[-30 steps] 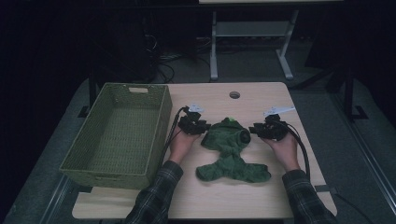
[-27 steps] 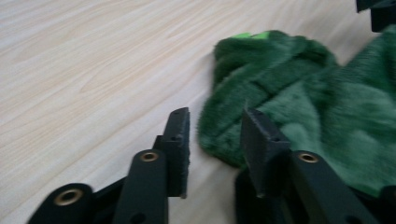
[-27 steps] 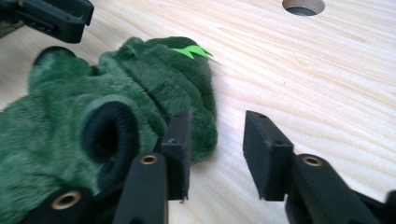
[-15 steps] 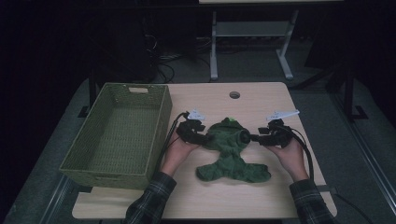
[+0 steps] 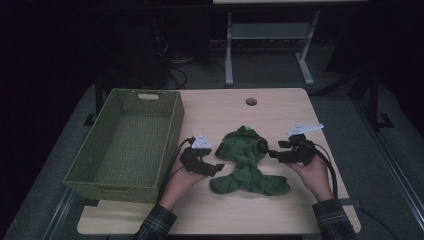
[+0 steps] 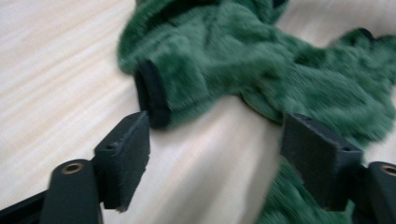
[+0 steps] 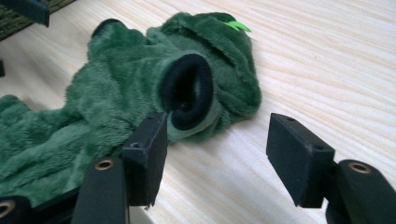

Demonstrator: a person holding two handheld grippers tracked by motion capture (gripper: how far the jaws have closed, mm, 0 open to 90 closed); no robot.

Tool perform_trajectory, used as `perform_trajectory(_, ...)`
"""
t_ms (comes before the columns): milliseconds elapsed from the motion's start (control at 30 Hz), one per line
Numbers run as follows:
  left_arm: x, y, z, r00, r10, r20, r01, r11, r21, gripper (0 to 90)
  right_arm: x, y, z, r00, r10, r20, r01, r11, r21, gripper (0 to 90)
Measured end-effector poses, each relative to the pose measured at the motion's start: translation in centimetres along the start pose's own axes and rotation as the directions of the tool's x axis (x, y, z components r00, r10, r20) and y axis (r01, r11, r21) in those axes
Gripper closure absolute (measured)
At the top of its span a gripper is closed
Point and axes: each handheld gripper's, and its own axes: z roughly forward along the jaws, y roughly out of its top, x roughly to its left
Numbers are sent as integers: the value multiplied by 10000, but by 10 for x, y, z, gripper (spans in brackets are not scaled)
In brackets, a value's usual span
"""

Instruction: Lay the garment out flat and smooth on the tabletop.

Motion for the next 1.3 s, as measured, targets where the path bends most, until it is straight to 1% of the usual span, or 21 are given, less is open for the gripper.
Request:
perform_trajectory(133, -13, -10, -7, 9999, 34, 135, -33, 9999, -115, 168, 6, -3, -2, 9998, -24, -176, 23, 10000, -74, 379)
perform_trajectory(167, -16, -13, -8, 9998, 122, 151, -121, 9999, -58, 160, 7, -4, -3, 9998, -53, -208, 51, 9999, -115, 379)
perform_trajectory(200, -21, -17, -10, 9997, 207, 121, -206, 9998, -23, 148, 10, -4, -3, 9996, 47, -270, -49, 10000, -74, 379)
perform_trajectory(300, -30, -27, -14, 9994, 325, 73, -325, 9995, 11, 130, 16, -3, -4, 9995, -142, -281, 140, 9999, -87, 379)
perform_trajectory(333, -32, -32, -15, 9993, 365, 29, -365, 9993, 51, 128, 19, -3, -4, 9992, -198, -361, 194, 9997, -114, 379)
perform_trajectory(367, -34, -36, -17, 9993, 368, -18, -368, 9993, 79, 127, 23, -2, -4, 9989, -184, -425, 178, 9997, -140, 382)
perform_trajectory(467, -37, -48, -19, 9991, 408, -151, -406, 9990, 183, 126, 33, 1, -3, 9980, -370, -503, 364, 9993, -125, 396)
perform_trajectory(533, -38, -54, -21, 9991, 389, -161, -385, 9990, 215, 126, 40, 3, -3, 9967, -484, -656, 473, 9987, -180, 403)
perform_trajectory(567, -39, -56, -22, 9988, 462, -160, -459, 9988, 195, 126, 43, 3, -2, 9963, -488, -701, 475, 9987, -198, 404)
perform_trajectory(633, -43, -61, -23, 9985, 513, -209, -509, 9985, 212, 126, 50, 5, -1, 9942, -671, -837, 654, 9976, -221, 405)
perform_trajectory(700, -47, -65, -24, 9985, 528, -134, -524, 9982, 284, 126, 58, 7, 0, 9920, -785, -991, 762, 9967, -272, 414)
perform_trajectory(733, -48, -67, -24, 9982, 578, -135, -573, 9978, 343, 126, 63, 8, 1, 9901, -820, -1140, 791, 9964, -298, 418)
perform_trajectory(833, -53, -73, -26, 9975, 687, -132, -681, 9968, 419, 126, 74, 11, 4, 9850, -1070, -1353, 1035, 9941, -327, 433)
perform_trajectory(867, -55, -75, -27, 9981, 607, -125, -601, 9973, 414, 126, 78, 11, 5, 9828, -1139, -1455, 1098, 9933, -362, 442)
perform_trajectory(933, -57, -78, -28, 9981, 615, -67, -612, 9975, 349, 126, 87, 12, 7, 9791, -1190, -1650, 1149, 9928, -343, 464)
perform_trajectory(1000, -60, -81, -28, 9973, 727, -52, -724, 9966, 391, 127, 96, 13, 9, 9718, -1429, -1873, 1380, 9897, -389, 502)
perform_trajectory(1033, -61, -83, -27, 9967, 796, -132, -791, 9962, 377, 127, 100, 13, 10, 9683, -1559, -1951, 1518, 9878, -360, 515)
perform_trajectory(1133, -62, -87, -25, 9973, 717, -130, -711, 9966, 408, 127, 115, 14, 15, 9575, -1830, -2228, 1793, 9831, -369, 571)
perform_trajectory(1200, -62, -87, -25, 9966, 803, -207, -795, 9961, 390, 126, 123, 15, 18, 9526, -1937, -2346, 1915, 9810, -320, 597)
perform_trajectory(1233, -62, -87, -25, 9962, 842, -211, -833, 9957, 418, 126, 127, 15, 20, 9470, -2074, -2454, 2061, 9780, -314, 613)
perform_trajectory(1300, -61, -87, -26, 9963, 848, -149, -841, 9956, 416, 127, 136, 14, 24, 9394, -2188, -2640, 2191, 9753, -287, 651)
